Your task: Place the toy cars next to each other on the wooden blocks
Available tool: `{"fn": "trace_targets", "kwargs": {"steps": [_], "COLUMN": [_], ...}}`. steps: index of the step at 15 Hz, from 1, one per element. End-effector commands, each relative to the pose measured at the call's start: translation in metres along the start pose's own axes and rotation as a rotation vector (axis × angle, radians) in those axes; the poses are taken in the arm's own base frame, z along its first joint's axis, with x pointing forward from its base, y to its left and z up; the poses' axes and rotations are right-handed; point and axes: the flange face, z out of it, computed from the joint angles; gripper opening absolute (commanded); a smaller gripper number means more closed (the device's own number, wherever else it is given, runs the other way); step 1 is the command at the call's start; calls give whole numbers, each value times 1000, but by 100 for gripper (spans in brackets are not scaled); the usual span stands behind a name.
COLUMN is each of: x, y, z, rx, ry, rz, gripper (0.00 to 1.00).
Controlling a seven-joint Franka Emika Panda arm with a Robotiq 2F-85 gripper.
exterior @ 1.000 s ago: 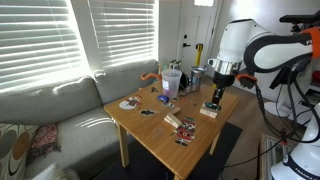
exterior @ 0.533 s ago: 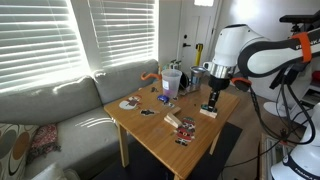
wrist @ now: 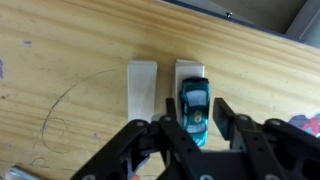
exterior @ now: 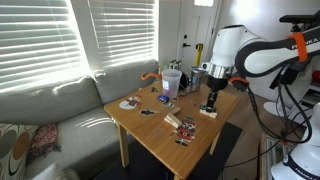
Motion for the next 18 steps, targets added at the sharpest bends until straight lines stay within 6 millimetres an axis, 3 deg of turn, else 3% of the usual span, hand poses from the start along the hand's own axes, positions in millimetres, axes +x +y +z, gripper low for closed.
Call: {"fn": "trace_targets", "kwargs": {"steps": [1, 5, 10, 17, 18], "x": [4, 4, 13, 69, 48], "y": [-1, -1, 4, -2, 1], "z": [-4, -7, -32, -71, -68], "rx": [20, 14, 46, 34, 45], "ry": [-6, -3, 107, 314, 281], "rz": [-18, -19, 122, 398, 344], "gripper": [76, 100, 100, 100, 100]}}
